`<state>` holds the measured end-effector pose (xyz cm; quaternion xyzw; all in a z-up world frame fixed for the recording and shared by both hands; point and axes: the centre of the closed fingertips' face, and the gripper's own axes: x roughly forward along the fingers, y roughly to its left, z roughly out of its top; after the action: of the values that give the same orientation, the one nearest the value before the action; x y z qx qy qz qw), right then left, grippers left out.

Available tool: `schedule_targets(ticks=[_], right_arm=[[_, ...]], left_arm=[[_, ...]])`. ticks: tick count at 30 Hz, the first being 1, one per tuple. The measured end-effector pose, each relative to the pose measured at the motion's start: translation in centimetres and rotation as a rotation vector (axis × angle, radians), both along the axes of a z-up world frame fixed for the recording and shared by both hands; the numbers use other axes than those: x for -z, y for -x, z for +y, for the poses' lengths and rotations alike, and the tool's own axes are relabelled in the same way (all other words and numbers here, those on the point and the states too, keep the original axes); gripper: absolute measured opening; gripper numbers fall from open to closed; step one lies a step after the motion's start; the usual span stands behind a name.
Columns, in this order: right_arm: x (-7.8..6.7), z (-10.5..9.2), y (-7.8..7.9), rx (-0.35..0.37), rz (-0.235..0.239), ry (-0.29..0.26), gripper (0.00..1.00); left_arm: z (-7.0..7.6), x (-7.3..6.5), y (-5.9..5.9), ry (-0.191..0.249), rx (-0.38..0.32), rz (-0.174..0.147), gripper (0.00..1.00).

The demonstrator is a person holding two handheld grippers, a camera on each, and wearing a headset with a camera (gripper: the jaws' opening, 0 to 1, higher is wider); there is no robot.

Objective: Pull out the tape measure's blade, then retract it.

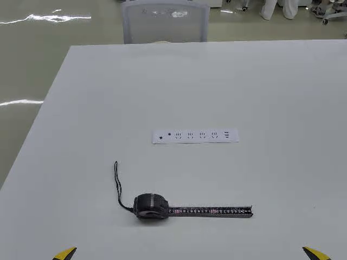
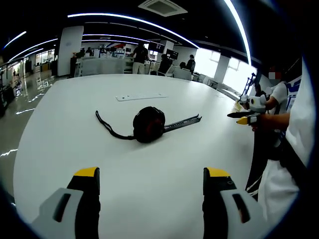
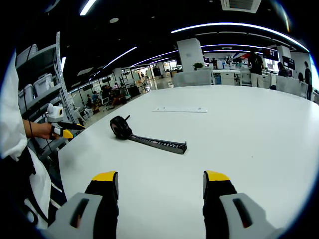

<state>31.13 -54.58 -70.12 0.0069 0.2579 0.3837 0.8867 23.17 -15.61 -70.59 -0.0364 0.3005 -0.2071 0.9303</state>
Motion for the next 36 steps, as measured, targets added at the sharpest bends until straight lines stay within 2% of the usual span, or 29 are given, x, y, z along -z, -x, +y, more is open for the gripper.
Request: schedule_targets(ticks=[36], right_arm=[[-0.41, -0.11, 0.55, 0.006, -0.01, -0.007, 0.71]], left_arm=[[-0.26, 0.08, 0.37, 0.001, 0.003, -0.001, 0.84]])
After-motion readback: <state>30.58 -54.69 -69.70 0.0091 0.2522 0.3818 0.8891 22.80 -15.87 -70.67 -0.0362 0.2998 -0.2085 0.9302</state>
